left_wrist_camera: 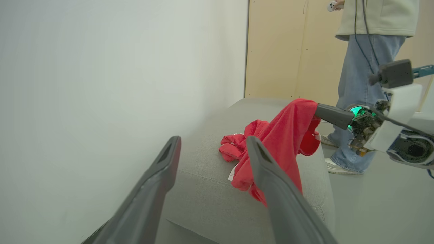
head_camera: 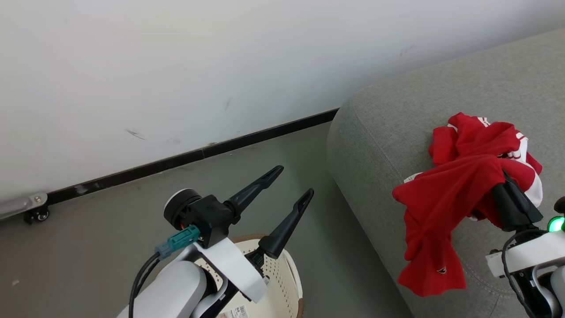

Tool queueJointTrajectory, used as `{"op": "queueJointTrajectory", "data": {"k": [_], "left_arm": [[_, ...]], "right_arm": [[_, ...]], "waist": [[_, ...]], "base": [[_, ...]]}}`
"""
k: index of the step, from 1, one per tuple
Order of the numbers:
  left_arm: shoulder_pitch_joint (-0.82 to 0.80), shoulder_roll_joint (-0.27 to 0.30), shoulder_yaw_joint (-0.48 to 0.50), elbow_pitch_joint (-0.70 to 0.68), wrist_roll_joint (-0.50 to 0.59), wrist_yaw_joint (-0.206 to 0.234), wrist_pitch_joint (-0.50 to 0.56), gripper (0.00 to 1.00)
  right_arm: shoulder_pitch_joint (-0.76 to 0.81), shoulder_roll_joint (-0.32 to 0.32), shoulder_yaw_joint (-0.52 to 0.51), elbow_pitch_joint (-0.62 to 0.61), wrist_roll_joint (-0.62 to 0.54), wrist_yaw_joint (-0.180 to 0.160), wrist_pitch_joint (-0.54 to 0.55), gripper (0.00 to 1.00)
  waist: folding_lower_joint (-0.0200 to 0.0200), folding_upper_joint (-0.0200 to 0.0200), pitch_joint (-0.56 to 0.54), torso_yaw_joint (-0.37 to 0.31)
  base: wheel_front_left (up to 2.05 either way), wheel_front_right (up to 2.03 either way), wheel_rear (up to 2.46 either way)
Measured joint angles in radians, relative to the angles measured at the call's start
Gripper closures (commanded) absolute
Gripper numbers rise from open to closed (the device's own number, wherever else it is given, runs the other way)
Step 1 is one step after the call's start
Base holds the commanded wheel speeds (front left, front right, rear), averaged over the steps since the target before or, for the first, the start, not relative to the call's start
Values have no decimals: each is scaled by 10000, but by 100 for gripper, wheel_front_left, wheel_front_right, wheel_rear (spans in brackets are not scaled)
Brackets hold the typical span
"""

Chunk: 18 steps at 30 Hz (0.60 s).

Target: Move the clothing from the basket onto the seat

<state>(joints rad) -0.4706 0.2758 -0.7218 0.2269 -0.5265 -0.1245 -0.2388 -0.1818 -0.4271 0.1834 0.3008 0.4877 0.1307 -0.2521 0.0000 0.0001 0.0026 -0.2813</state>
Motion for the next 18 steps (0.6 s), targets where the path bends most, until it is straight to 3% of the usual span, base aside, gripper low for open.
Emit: {"op": "queueJointTrajectory", "data": {"k": [18], "left_arm": [[1, 286, -648, -719, -401, -2, -2, 0]], "right_arm": [[437, -98, -832, -644, -529, 0, 0, 100]], "waist": [[0, 0, 282, -836]], "base": [[0, 0, 0]]}}
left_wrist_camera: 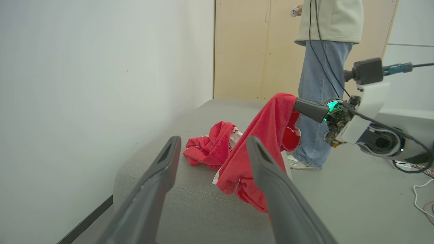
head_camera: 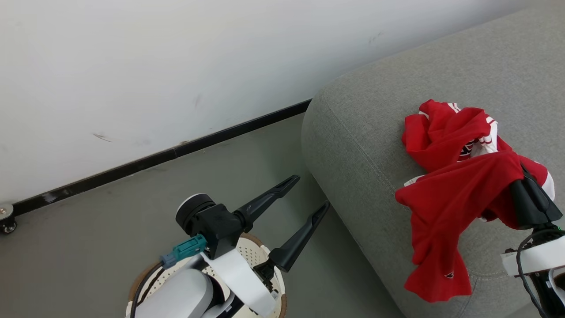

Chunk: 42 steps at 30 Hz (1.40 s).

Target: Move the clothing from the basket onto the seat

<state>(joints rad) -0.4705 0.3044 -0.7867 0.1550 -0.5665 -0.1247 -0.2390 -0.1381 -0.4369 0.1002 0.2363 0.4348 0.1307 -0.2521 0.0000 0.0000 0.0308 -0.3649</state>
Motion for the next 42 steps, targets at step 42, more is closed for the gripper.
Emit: {"op": "queueJointTrajectory", "data": {"k": [42], "left_arm": [[-873, 458, -29, -924, 161, 15, 186, 0]], "right_arm": [[-6417, -2861, -1561, 2589, 1122, 0, 1687, 100]], "waist": [[0, 0, 1937, 186]], "base": [[0, 0, 0]]}}
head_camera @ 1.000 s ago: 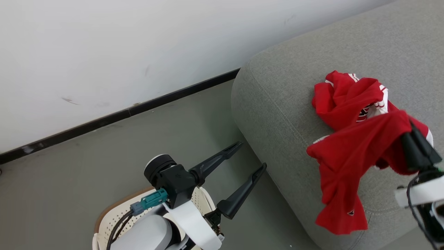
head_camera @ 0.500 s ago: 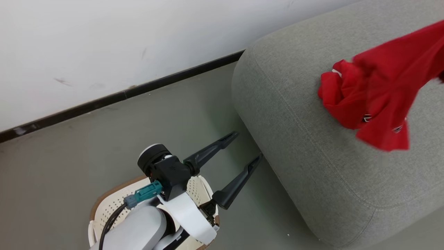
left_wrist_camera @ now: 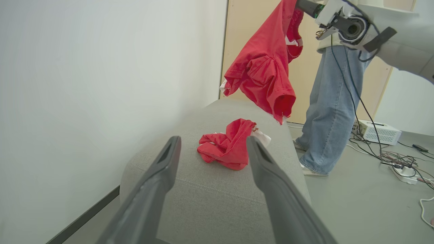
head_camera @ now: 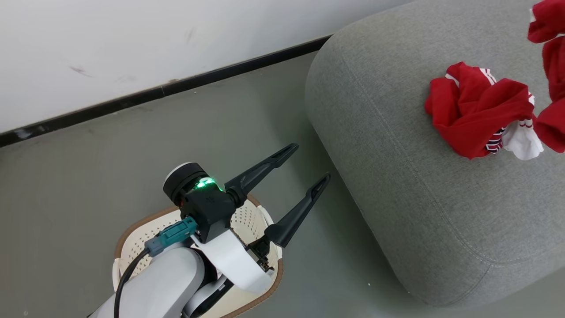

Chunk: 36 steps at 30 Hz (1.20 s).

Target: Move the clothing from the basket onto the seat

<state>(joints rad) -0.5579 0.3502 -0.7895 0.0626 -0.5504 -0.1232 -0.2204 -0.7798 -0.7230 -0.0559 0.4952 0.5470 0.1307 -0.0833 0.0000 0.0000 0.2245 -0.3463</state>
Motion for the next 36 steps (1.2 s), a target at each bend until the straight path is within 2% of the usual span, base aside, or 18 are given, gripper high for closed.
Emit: {"op": "queueJointTrajectory", "data": {"k": [5, 12, 24, 29, 36], "left_arm": [[-21, 94, 12, -148, 94, 6, 46, 0], [-267, 176, 69, -366, 194, 59, 96, 0], [-656, 169, -42, -508, 439, 59, 280, 0], [-746, 245, -50, -506, 527, 59, 314, 0], [-816, 309, -38, -479, 527, 59, 355, 0]], "right_arm": [[-43, -305, -150, 725, 0, 0, -2, 100], [108, -341, -280, 1363, -25, 0, -228, 100], [1700, 1026, 50, 3127, 230, 0, -1114, 100], [2070, 1672, -4, 3212, 136, 0, -1252, 100], [2338, 1954, -123, 3570, 255, 0, -1386, 100]], "waist": [[0, 0, 288, 123], [0, 0, 680, 269], [0, 0, 1340, 370], [0, 0, 1534, 324], [0, 0, 1705, 191]], "base": [[0, 0, 0], [0, 0, 0], [0, 0, 0], [0, 0, 0], [0, 0, 0]]}}
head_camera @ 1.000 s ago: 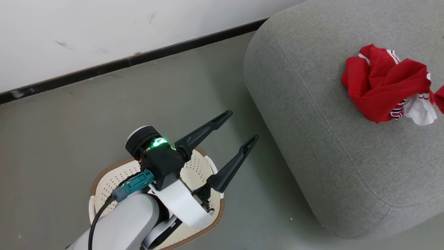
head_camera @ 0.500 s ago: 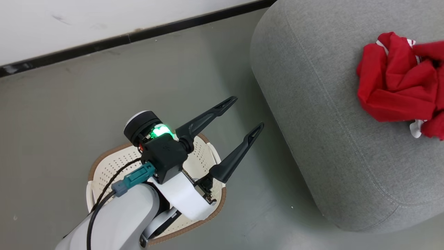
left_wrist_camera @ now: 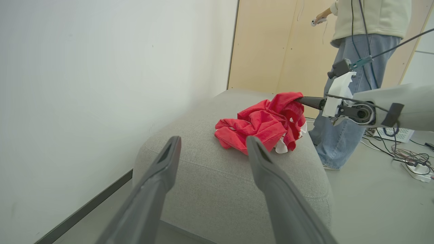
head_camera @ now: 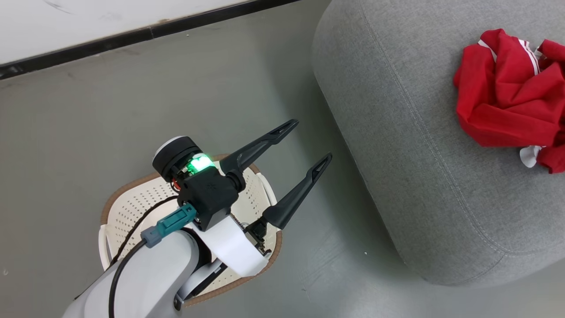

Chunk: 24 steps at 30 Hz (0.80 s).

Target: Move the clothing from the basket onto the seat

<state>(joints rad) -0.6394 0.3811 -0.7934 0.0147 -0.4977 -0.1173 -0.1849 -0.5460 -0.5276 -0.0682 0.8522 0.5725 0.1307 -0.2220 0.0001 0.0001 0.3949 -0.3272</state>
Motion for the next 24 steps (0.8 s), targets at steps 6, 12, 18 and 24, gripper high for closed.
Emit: {"op": "queueJointTrajectory", "data": {"k": [6, 12, 18, 24], "left_arm": [[0, 107, 8, 123, 0, 0, 0, 0], [0, 153, 36, 236, 0, 0, -2, 0], [0, 155, 46, 345, -2, 0, -6, 0], [1, 182, 59, 433, -2, 0, -50, 0]], "right_arm": [[143, 403, 23, 65, 12, 0, -161, 75], [320, 439, -44, 81, 100, 0, -201, 0], [586, 512, -169, 23, 157, 0, -247, 0], [965, 686, -293, -405, 153, 0, -259, 0]], "waist": [[0, 0, 61, -142], [0, 0, 53, -290], [-1, 0, 27, -430], [0, 0, -16, -589]], "base": [[0, 0, 0], [0, 0, 0], [0, 0, 0], [0, 0, 0]]}}
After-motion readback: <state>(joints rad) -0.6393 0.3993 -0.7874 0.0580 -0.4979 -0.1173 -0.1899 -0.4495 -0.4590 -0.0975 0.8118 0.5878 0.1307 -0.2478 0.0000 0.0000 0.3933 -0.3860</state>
